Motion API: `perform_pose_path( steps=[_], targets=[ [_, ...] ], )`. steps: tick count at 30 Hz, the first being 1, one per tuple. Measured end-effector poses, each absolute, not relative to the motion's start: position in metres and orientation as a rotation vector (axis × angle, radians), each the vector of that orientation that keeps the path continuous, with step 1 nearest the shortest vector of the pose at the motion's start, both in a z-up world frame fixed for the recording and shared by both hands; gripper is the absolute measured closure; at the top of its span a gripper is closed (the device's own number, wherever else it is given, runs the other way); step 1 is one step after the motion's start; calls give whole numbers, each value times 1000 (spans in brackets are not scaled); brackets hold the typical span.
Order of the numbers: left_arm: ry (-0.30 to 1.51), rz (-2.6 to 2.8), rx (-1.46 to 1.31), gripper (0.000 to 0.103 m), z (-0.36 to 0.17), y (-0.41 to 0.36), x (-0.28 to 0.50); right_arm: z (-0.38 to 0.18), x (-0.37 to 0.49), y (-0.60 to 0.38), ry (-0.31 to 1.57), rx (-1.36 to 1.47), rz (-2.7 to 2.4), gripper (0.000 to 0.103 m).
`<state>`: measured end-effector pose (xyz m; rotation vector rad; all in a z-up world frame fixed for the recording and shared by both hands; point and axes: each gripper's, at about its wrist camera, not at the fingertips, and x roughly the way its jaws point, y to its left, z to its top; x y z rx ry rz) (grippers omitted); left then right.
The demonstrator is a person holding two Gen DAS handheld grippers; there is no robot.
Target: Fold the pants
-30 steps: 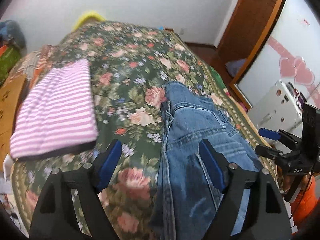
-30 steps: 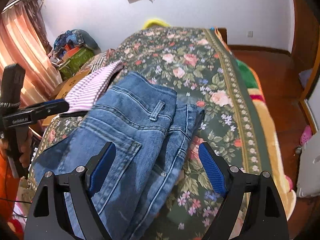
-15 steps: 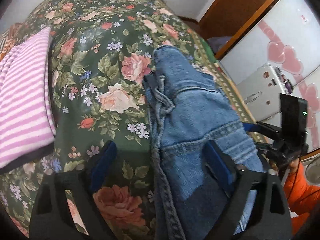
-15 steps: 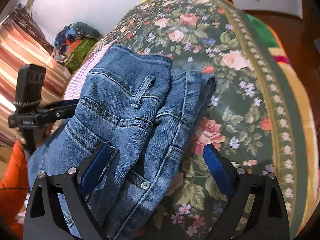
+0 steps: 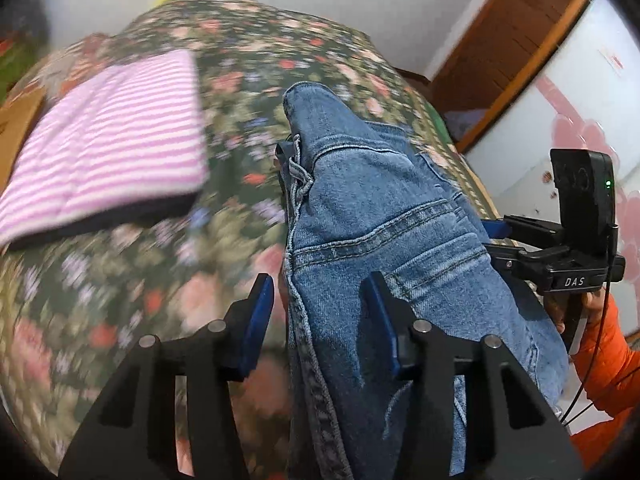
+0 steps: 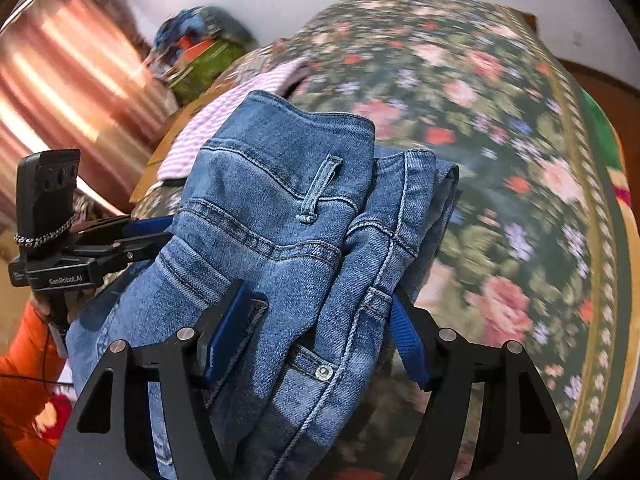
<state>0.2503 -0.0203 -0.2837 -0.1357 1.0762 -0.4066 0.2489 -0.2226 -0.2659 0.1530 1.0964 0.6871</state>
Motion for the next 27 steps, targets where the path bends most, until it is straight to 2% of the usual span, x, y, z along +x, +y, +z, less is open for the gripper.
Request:
perform_pose_path(
  steps=[8, 17, 18, 21, 27],
  targets=[
    [1017, -259, -163, 56, -284, 6, 196, -258, 242, -180, 1071, 28, 741, 37],
    [1029, -272, -21, 55, -264, -9, 201, -241, 223, -197, 1065, -11, 690, 35],
    [1034, -286, -17, 54, -261, -8, 202, -240, 223, -196, 1063, -16, 686, 34],
    [1052, -309, -29, 41, -259, -4, 202, -237, 216, -199, 1062, -16, 681, 31],
    [1131, -371, -165, 39, -268, 4, 204, -241, 209, -206, 1100, 38, 684, 29]
  ],
)
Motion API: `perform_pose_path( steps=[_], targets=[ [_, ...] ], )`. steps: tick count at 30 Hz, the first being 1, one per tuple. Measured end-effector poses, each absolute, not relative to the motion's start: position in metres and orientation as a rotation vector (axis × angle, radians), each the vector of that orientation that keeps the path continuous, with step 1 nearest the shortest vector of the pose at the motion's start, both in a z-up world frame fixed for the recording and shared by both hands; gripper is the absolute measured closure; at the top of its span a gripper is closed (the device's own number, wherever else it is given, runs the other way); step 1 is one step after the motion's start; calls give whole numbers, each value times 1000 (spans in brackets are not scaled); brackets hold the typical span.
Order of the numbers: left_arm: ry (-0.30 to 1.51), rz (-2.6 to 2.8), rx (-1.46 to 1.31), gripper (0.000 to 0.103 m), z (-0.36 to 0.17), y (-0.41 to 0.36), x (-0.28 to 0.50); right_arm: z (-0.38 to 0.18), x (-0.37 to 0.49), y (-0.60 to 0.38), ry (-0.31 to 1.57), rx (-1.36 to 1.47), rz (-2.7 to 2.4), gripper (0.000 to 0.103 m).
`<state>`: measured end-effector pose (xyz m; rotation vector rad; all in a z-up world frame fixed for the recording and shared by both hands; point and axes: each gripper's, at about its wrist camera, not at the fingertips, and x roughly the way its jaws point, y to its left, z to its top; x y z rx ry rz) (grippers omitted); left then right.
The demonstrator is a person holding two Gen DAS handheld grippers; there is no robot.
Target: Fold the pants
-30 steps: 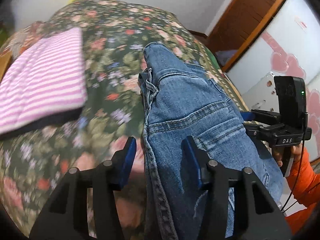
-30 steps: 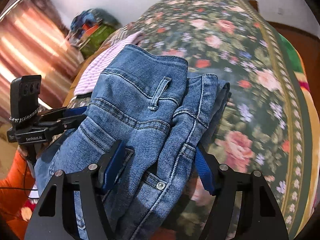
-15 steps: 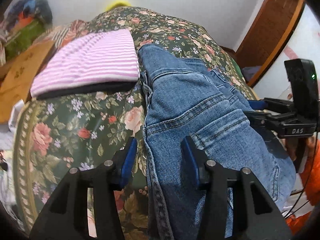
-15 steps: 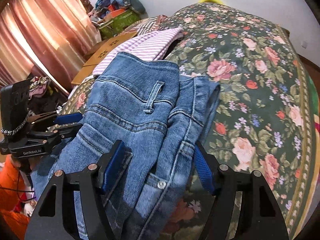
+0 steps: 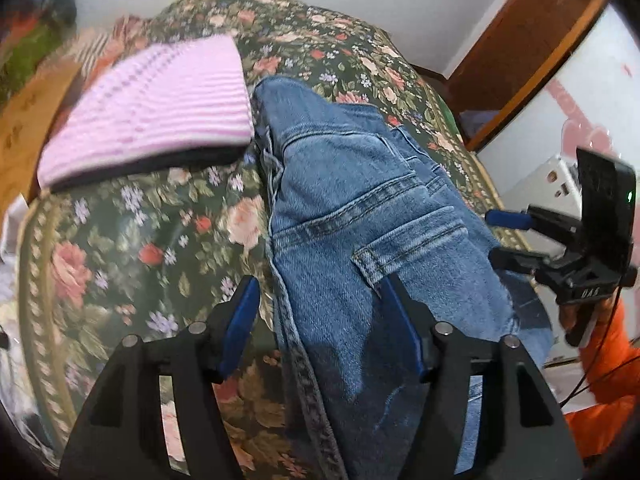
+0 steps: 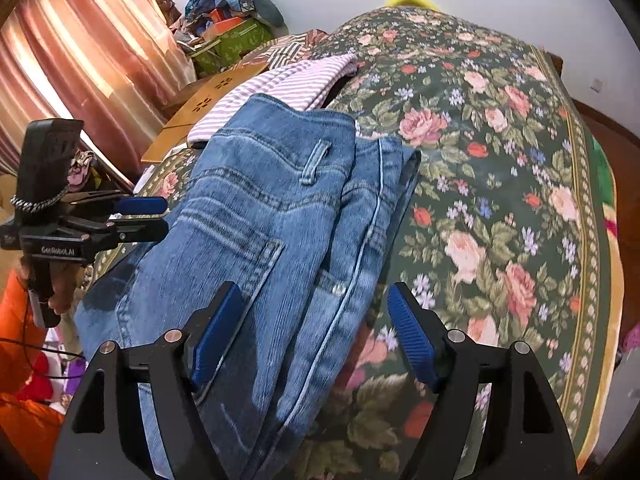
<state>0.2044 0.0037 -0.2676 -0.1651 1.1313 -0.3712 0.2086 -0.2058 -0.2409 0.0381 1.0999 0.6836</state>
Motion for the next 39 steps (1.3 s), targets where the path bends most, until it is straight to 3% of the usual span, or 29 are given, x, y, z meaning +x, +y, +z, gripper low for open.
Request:
perform_pose_path(
  steps=[5, 11, 21, 28, 37, 38, 39],
  targets=[
    [1167, -408, -275, 37, -280, 12, 210, -243, 211, -209, 1114, 88, 692, 28],
    [1183, -402, -312, 14, -293, 10, 221, -260, 221, -197, 1139, 76, 737, 17],
    [1191, -518, -376, 17, -305, 2, 242, -273, 240, -186, 1163, 98, 821, 10],
    [1120, -500, -276, 34, -283, -14, 242, -261, 241, -182, 1126, 85, 812, 31],
    [1056, -494, -221, 42, -260, -21, 234, -231, 231, -183, 1047, 57, 825, 53],
    [1047, -499, -217, 42, -257, -23, 232, -227, 231, -181, 1041, 70, 855, 66],
    [1042, -502, -217, 43, -254, -22, 230, -221, 228, -177, 1031, 50, 857, 66]
  ],
)
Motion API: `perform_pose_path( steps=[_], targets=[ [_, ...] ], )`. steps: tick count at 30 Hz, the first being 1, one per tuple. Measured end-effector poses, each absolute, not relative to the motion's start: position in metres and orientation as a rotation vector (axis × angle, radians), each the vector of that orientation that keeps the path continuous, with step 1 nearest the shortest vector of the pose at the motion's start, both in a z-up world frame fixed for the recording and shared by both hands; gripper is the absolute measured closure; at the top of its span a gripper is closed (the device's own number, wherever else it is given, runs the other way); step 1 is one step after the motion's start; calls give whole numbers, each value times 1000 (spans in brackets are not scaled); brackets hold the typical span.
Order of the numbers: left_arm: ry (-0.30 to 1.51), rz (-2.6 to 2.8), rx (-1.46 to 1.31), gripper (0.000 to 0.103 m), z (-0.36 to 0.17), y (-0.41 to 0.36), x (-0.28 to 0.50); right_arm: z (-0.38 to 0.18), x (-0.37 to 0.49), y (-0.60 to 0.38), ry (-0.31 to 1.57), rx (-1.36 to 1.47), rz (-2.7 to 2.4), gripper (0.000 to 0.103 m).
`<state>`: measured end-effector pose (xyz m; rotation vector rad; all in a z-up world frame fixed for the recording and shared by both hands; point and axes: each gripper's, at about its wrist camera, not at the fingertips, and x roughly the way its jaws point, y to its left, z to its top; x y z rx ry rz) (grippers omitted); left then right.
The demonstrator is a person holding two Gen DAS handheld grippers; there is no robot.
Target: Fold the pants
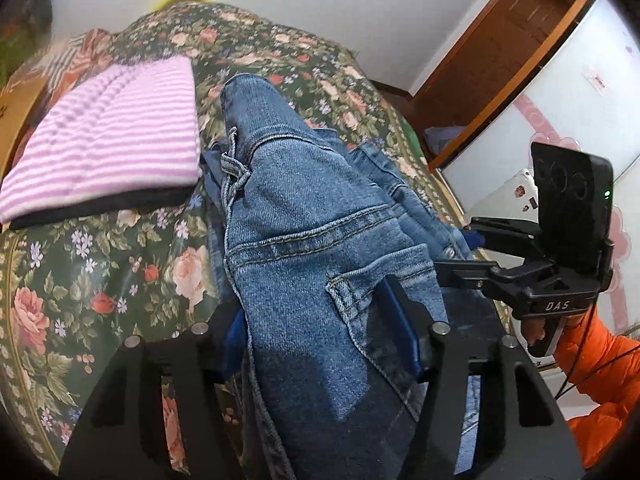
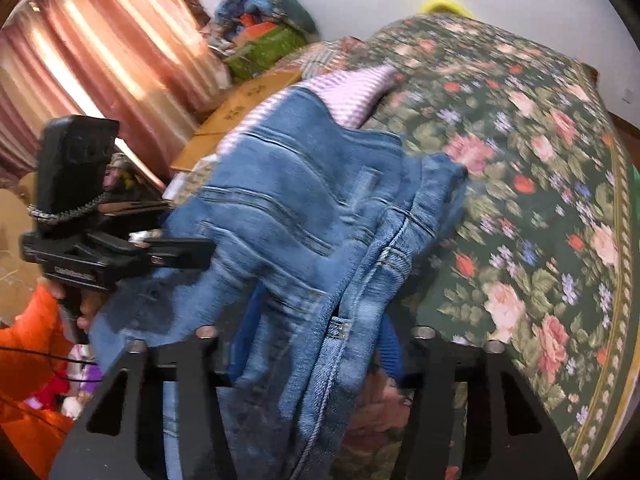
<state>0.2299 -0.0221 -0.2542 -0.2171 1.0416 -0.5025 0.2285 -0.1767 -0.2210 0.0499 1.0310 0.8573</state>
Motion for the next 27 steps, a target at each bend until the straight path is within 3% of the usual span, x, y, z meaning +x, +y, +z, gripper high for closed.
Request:
perform_pose_path(
  steps=[4, 10, 13, 15, 18, 27],
  targets=[
    [1064, -481, -205, 43, -253, -22, 232, -218, 224, -163, 1021, -82, 812, 64],
    [1052, -380, -139, 43, -252, 0, 221, -228, 232, -188, 1075, -15, 719, 56],
    [967, -338, -59, 42, -230, 6, 213, -220, 229, -197, 1035, -45, 676, 43],
    [952, -356, -73, 35, -223, 9, 215, -214, 226, -201, 1011, -48, 666, 33],
    [961, -391, -133, 20, -223, 11, 225, -212, 226, -205, 1006, -15, 679, 26],
    [1211, -410, -212, 14, -298, 6, 236, -259, 227, -193, 1170, 52, 756, 24]
  ],
)
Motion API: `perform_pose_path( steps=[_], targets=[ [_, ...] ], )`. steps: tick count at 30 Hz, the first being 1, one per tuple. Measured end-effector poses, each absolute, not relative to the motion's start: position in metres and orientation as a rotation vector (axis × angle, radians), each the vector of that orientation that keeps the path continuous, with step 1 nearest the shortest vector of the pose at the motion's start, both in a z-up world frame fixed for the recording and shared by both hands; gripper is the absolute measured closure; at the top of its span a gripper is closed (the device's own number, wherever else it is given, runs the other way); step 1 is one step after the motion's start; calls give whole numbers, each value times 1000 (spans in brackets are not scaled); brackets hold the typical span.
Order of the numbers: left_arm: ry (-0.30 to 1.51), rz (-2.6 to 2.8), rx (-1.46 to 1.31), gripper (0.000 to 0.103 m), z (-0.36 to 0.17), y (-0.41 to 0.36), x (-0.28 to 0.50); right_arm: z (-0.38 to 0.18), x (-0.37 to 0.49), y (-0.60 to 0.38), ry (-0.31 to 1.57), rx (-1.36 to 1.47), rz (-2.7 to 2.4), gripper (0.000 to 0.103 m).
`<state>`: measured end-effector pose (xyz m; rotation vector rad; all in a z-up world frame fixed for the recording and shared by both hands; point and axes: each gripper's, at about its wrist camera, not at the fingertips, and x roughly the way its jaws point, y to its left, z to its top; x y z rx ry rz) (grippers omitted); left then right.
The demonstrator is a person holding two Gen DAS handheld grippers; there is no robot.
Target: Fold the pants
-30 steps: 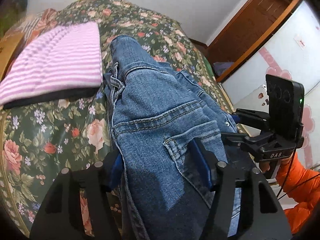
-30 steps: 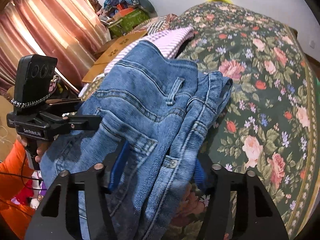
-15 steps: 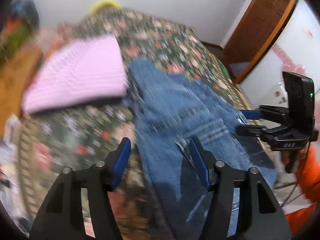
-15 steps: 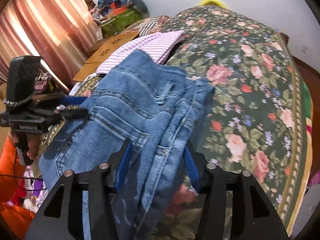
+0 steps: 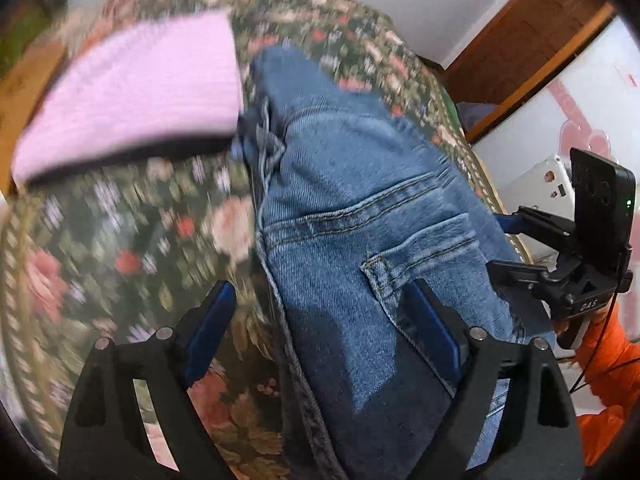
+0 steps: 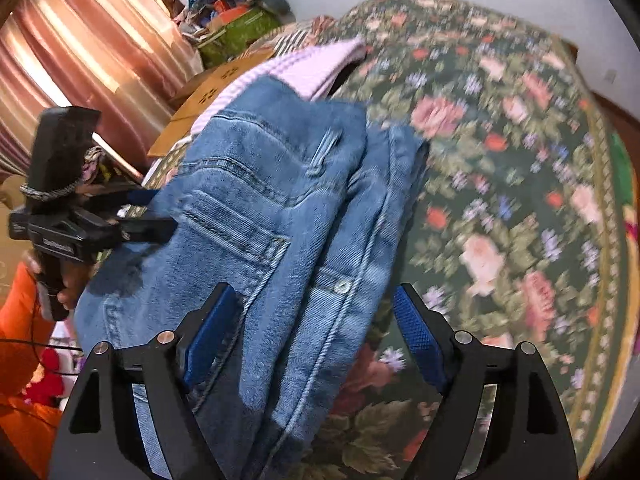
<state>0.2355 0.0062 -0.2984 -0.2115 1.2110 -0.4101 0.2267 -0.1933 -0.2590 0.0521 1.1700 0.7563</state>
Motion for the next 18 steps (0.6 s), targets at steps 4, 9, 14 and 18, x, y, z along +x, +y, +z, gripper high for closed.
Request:
perform_pose_path(
  steps=[4, 9, 14, 18],
  targets=[
    [1254, -483, -364, 13, -314, 17, 242, -273, 236, -198, 1212, 126, 781, 13],
    [1264, -549, -395, 10, -324, 10, 253, -275, 239, -192, 1215, 107, 810, 7],
    [1260, -592, -387, 16, -322, 2, 264, -272, 246, -183, 1212, 124, 853, 18],
    [1223, -593, -340, 24, -309, -7, 267, -267, 250, -178, 1206, 131, 862, 36]
  ],
)
